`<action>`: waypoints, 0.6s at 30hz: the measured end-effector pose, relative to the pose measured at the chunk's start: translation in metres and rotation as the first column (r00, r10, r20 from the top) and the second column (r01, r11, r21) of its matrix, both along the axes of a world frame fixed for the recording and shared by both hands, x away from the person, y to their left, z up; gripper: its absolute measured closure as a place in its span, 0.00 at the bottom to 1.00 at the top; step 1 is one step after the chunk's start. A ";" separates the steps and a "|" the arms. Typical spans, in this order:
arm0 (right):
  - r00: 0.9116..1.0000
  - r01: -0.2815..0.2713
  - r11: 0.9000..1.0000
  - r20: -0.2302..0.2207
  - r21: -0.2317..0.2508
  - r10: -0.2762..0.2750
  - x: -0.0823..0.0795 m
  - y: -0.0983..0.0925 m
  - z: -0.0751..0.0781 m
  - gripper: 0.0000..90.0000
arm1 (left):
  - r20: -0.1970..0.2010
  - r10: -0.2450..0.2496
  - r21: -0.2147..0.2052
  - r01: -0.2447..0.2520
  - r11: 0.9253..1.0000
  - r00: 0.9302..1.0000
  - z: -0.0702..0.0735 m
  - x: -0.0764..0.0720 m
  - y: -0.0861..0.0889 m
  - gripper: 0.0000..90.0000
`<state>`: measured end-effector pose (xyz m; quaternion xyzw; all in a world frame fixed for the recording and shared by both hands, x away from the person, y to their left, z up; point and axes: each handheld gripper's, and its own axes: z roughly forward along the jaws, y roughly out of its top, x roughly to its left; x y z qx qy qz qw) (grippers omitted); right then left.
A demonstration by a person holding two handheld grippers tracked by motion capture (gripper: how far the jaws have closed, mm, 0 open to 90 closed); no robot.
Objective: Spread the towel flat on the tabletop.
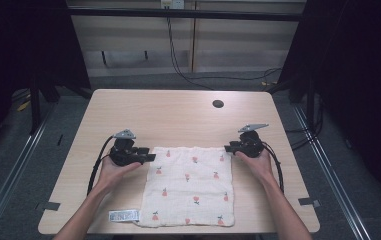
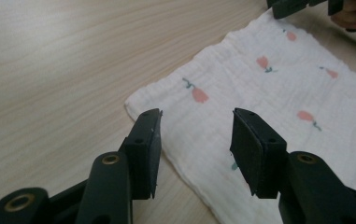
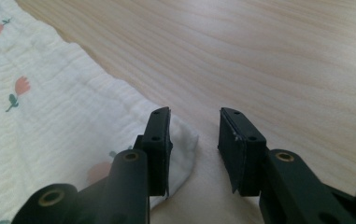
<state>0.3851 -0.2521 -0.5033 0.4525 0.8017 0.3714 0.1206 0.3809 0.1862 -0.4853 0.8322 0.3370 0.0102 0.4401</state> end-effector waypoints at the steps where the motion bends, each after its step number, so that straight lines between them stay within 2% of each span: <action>1: 1.000 -0.006 1.000 0.002 -0.002 0.006 0.000 0.000 0.000 0.72 | -0.002 -0.005 0.013 0.005 1.000 1.000 -0.002 -0.001 0.000 0.58; 3: 1.000 -0.010 1.000 -0.001 0.002 0.010 -0.001 0.002 -0.001 0.73 | -0.010 -0.009 0.031 0.009 0.999 1.000 -0.005 -0.002 0.002 0.58; 7: 1.000 -0.012 1.000 0.007 0.014 0.012 0.001 0.005 -0.003 0.78 | -0.012 -0.006 0.026 0.006 1.000 1.000 -0.007 -0.002 0.003 0.58; 9: 1.000 -0.026 1.000 0.011 0.000 0.026 0.000 0.006 -0.003 0.83 | -0.015 -0.002 0.026 0.002 1.000 1.000 -0.009 -0.001 0.004 0.57; 11: 1.000 -0.031 0.999 0.004 0.009 0.031 0.000 0.006 -0.003 0.87 | -0.020 0.007 0.032 -0.007 0.999 1.000 -0.011 0.000 0.005 0.57; 12: 0.999 -0.033 0.999 -0.013 0.030 0.033 0.000 0.005 -0.003 0.91 | -0.022 0.008 0.029 -0.007 1.000 1.000 -0.011 0.000 0.006 0.56; 14: 0.999 -0.037 0.999 -0.016 0.037 0.038 0.000 0.005 -0.004 0.94 | -0.020 0.015 0.035 -0.014 0.999 1.000 -0.011 0.002 0.009 0.56; 16: 0.999 -0.038 0.997 -0.014 0.060 0.039 -0.001 0.006 -0.002 0.97 | -0.017 0.028 0.023 -0.028 0.999 0.999 -0.009 0.003 0.012 0.57; 18: 0.999 -0.033 0.998 -0.011 0.060 0.033 -0.002 0.006 -0.001 0.97 | -0.009 0.042 0.004 -0.042 0.999 0.999 -0.007 0.004 0.015 0.58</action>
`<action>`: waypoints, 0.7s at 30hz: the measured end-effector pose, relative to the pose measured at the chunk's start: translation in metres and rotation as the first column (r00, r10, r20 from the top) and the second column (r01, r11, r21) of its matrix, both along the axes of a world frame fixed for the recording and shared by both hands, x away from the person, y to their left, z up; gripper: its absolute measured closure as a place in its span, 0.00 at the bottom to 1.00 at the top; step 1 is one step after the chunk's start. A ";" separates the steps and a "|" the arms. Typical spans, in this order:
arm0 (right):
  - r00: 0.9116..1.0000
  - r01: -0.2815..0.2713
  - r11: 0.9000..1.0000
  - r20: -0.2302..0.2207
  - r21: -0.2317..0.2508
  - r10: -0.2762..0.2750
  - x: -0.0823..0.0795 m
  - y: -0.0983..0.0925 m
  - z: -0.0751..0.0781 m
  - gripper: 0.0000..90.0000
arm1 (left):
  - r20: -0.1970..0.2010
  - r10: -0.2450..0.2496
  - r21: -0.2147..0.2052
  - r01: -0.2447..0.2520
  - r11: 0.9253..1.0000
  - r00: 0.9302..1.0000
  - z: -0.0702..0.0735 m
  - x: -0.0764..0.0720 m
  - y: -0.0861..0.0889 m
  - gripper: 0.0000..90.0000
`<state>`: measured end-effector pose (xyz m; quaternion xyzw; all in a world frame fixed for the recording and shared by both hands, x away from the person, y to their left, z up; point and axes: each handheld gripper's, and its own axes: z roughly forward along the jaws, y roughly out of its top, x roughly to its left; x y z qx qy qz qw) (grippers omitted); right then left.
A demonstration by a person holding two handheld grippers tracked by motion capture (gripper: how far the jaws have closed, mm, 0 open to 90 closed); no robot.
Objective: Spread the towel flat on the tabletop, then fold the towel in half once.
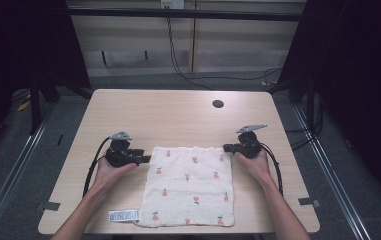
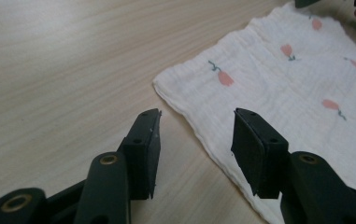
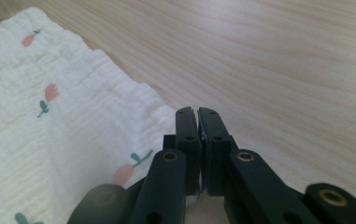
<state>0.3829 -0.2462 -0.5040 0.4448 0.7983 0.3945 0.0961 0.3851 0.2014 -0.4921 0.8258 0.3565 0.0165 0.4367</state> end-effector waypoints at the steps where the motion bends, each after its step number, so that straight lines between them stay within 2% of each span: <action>1: 1.000 0.005 1.000 -0.001 0.009 -0.005 -0.001 0.000 0.001 0.98 | 0.008 0.000 -0.001 0.000 1.000 1.000 0.001 0.001 0.001 0.59; 3: 1.000 0.008 1.000 0.009 0.027 -0.008 -0.003 0.000 0.004 0.98 | 0.017 0.006 -0.005 -0.006 1.000 1.000 0.004 0.002 0.001 0.61; 6: 1.000 0.003 1.000 0.012 0.029 -0.003 -0.004 0.001 0.005 0.98 | 0.037 0.007 -0.002 -0.007 1.000 0.999 0.006 0.006 -0.001 0.65; 9: 1.000 -0.002 0.999 0.020 0.033 0.001 -0.005 0.002 0.007 0.98 | 0.022 -0.006 -0.023 0.007 1.000 1.000 0.004 0.013 -0.008 0.66; 12: 1.000 -0.002 0.999 0.021 0.047 0.002 -0.006 0.001 0.008 0.98 | 0.007 -0.005 -0.020 0.005 1.000 1.000 -0.001 0.017 -0.013 0.65; 17: 1.000 -0.008 0.999 0.015 0.046 0.007 -0.006 -0.001 0.008 0.98 | 0.001 -0.008 0.022 0.008 1.000 1.000 -0.009 0.026 -0.022 0.63; 18: 1.000 -0.004 0.999 0.016 0.046 0.004 -0.006 0.000 0.008 0.98 | 0.004 0.012 0.022 -0.012 1.000 1.000 -0.010 0.029 -0.024 0.62; 19: 1.000 -0.004 0.999 0.016 0.046 0.003 -0.006 0.000 0.007 0.98 | -0.004 0.021 0.002 -0.021 1.000 1.000 -0.012 0.031 -0.026 0.59; 20: 1.000 -0.003 0.999 0.016 0.047 0.002 -0.006 0.000 0.007 0.98 | -0.017 0.021 0.001 -0.021 1.000 1.000 -0.014 0.033 -0.029 0.56; 21: 1.000 -0.002 0.999 0.016 0.048 0.001 -0.006 0.001 0.006 0.98 | -0.002 0.011 0.040 -0.011 0.999 1.000 -0.015 0.033 -0.032 0.56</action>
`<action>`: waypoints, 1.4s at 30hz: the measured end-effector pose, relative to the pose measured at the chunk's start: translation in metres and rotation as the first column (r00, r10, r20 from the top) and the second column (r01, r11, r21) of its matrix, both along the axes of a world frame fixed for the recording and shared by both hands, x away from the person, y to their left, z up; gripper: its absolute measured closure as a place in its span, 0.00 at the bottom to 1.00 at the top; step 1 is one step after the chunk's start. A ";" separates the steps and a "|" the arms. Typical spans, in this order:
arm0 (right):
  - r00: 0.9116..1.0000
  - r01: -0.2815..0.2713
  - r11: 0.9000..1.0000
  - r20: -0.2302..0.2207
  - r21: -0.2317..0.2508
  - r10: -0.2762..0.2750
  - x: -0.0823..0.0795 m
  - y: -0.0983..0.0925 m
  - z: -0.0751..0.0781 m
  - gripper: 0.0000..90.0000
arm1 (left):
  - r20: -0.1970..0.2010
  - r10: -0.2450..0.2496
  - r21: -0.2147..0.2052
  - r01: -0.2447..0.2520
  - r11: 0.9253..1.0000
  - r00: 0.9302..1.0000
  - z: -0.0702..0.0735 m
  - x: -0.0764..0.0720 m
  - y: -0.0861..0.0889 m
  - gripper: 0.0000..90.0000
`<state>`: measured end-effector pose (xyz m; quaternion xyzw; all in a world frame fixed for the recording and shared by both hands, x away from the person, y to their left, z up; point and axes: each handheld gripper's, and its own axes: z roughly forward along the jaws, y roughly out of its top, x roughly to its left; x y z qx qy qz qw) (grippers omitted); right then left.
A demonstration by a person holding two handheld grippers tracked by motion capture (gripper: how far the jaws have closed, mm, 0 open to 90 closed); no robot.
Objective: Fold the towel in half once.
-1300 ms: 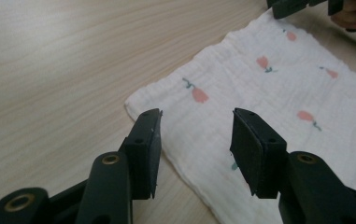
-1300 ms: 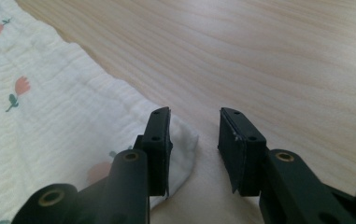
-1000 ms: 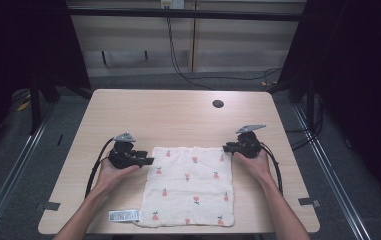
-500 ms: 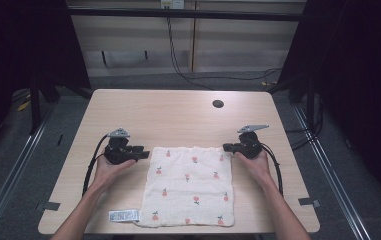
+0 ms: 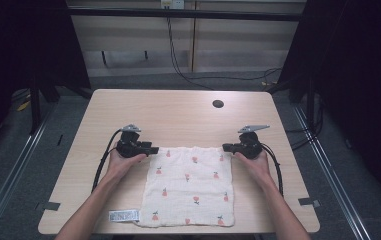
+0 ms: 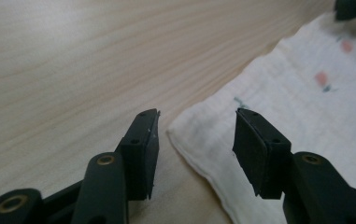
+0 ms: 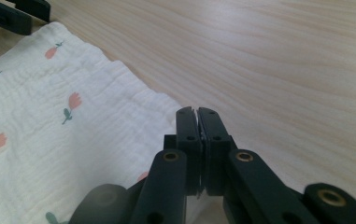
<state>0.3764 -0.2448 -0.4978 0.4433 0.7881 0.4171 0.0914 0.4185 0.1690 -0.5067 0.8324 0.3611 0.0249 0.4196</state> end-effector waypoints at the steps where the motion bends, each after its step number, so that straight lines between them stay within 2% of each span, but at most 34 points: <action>1: 1.000 -0.005 1.000 -0.001 0.000 0.005 0.000 0.001 0.000 0.98 | 0.011 -0.003 0.005 0.003 1.000 1.000 0.000 -0.001 -0.002 0.55; 3: 1.000 -0.009 1.000 0.001 0.005 0.009 -0.001 0.002 0.000 0.98 | -0.005 -0.004 -0.021 0.004 1.000 1.000 0.001 0.000 -0.001 0.55; 6: 1.000 -0.014 1.000 0.004 0.008 0.014 -0.001 0.004 0.001 0.98 | 0.025 -0.028 0.030 0.027 0.999 0.999 0.001 0.000 -0.003 0.56; 10: 1.000 -0.011 1.000 0.002 0.005 0.011 -0.001 0.003 0.001 0.98 | 0.026 -0.034 0.023 0.034 0.999 0.999 0.000 -0.001 -0.006 0.62; 13: 1.000 -0.015 1.000 0.009 0.006 0.015 -0.004 0.003 0.002 0.98 | 0.041 -0.064 0.054 0.062 0.997 0.997 0.001 -0.004 -0.011 0.69; 18: 0.999 -0.023 1.000 0.025 0.015 0.023 -0.008 0.004 0.008 0.98 | 0.037 -0.083 0.046 0.081 0.996 0.996 0.001 -0.003 -0.014 0.73; 22: 0.999 -0.030 0.999 0.031 0.023 0.029 -0.008 0.004 0.009 0.98 | 0.053 -0.090 0.069 0.086 0.994 0.995 0.001 -0.004 -0.016 0.85; 25: 0.999 -0.027 0.999 0.029 0.024 0.026 -0.009 0.006 0.009 0.98 | 0.042 -0.080 0.043 0.078 0.996 0.996 -0.001 -0.003 -0.014 0.94; 28: 0.999 -0.035 0.999 0.035 0.027 0.034 -0.011 0.007 0.011 0.98 | 0.047 -0.075 0.032 0.073 0.997 0.996 0.002 -0.004 -0.012 0.95; 30: 0.999 -0.033 0.999 0.036 0.031 0.032 -0.011 0.007 0.012 0.98 | 0.049 -0.070 0.007 0.070 0.998 0.996 0.005 -0.005 -0.010 0.96; 34: 0.999 -0.033 0.999 0.045 0.043 0.031 -0.012 0.005 0.015 0.98 | 0.072 -0.071 -0.019 0.072 0.997 0.995 0.014 -0.007 -0.008 0.96; 38: 0.998 -0.037 0.997 0.049 0.068 0.033 -0.012 0.003 0.020 0.98 | 0.080 -0.065 -0.041 0.068 0.997 0.995 0.020 -0.009 -0.003 0.96; 42: 0.997 -0.028 0.994 0.071 0.107 0.021 -0.011 0.000 0.028 0.98 | 0.087 -0.061 -0.057 0.066 0.996 0.994 0.025 -0.011 0.002 0.96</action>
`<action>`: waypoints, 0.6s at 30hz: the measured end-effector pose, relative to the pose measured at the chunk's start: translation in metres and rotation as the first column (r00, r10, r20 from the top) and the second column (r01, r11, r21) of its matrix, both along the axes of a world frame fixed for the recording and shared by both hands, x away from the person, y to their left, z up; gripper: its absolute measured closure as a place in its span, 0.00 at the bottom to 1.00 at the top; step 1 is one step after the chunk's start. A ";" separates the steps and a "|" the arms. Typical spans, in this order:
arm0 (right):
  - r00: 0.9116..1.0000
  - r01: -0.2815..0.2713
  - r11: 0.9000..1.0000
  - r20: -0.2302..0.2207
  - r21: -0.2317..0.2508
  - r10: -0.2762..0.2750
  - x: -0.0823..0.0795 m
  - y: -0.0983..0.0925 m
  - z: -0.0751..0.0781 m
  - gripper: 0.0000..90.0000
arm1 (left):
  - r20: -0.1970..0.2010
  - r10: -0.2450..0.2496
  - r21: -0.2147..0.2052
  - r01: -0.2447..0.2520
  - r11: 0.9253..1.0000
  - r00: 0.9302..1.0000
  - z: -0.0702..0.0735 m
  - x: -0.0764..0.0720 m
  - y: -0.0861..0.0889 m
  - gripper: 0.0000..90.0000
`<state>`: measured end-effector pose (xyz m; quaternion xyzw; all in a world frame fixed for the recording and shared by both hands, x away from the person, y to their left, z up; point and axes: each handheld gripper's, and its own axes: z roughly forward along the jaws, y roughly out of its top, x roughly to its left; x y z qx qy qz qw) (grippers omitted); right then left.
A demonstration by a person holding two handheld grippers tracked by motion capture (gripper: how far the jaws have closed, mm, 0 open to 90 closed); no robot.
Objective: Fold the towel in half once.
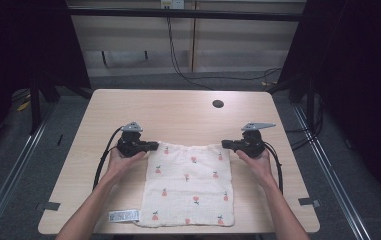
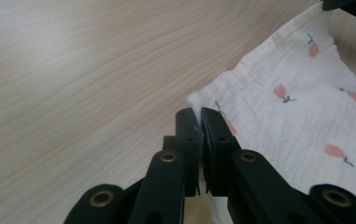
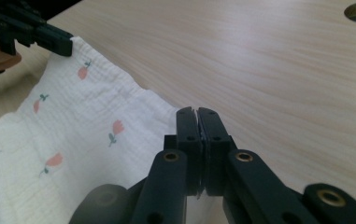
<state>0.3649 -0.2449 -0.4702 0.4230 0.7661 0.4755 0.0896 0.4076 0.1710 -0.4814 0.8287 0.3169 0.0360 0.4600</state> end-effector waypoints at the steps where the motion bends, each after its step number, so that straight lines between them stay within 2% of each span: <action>1: 1.000 -0.003 1.000 0.007 0.009 0.003 0.000 -0.001 0.001 0.98 | 0.004 0.003 -0.011 -0.003 1.000 1.000 0.001 0.000 0.002 0.96; 6: 1.000 0.007 1.000 0.015 0.021 -0.007 -0.001 -0.004 0.006 0.98 | 0.012 -0.001 -0.032 0.001 0.999 1.000 0.007 -0.003 0.003 0.96; 11: 0.999 0.006 1.000 0.037 0.023 -0.007 -0.001 -0.005 0.013 0.98 | 0.024 -0.012 -0.065 0.014 0.998 1.000 0.020 -0.004 0.003 0.97; 13: 0.999 0.007 0.999 0.038 0.039 -0.009 -0.001 -0.005 0.015 0.98 | 0.027 -0.006 -0.084 0.009 0.996 1.000 0.024 -0.004 0.005 0.97; 18: 0.998 0.008 0.999 0.064 0.042 -0.011 0.001 -0.005 0.025 0.98 | 0.026 -0.005 -0.106 0.008 0.994 1.000 0.026 -0.004 0.004 0.97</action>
